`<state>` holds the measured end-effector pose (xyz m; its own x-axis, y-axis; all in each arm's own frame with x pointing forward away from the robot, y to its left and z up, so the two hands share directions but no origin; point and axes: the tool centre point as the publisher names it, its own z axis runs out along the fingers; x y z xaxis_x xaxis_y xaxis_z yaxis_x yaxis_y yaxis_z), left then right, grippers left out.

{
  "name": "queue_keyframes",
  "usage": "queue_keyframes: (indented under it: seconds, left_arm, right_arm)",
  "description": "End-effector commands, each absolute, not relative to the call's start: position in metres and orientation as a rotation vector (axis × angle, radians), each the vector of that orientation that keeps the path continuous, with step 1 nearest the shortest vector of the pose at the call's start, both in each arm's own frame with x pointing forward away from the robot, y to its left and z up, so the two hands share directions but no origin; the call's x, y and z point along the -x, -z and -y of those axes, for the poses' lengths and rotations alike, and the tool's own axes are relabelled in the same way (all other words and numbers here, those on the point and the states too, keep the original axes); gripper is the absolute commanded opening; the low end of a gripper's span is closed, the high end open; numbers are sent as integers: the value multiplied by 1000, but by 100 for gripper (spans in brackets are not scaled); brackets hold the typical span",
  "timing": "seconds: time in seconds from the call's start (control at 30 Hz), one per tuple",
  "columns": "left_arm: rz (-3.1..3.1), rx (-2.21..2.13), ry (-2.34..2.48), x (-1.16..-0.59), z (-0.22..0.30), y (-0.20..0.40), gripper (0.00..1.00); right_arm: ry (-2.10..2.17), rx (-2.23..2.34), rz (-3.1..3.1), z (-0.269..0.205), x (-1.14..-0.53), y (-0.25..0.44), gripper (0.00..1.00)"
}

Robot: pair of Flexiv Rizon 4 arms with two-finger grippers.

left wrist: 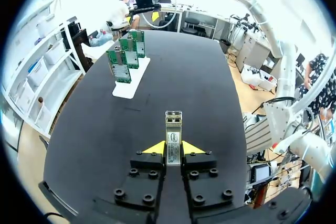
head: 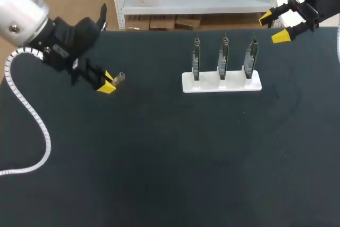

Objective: Pick up the optical module with the left hand, and insert it into the network port with the right hand.

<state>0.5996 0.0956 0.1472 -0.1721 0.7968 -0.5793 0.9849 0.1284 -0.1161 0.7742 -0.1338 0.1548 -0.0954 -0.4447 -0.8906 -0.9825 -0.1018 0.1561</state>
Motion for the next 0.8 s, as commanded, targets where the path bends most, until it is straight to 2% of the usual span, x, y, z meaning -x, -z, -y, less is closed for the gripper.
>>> queue_keyframes:
  seconds: [0.03,0.2,0.57,0.8]
  left_arm:
    - [-2030,-1719,685,-599,-97,-147,0]
    - [-2003,-1677,703,-600,-87,-151,0]
    - [-1678,-1742,692,-674,4,-223,0]
    - [-1523,-1720,754,-692,44,-261,0]
  right_arm:
    - [-1163,1585,-1576,134,-775,-155,100]
    - [-1163,1585,-1576,134,-775,-155,100]
    - [-1163,1585,-1576,134,-775,-155,100]
    - [-1163,1585,-1576,134,-775,-155,100]
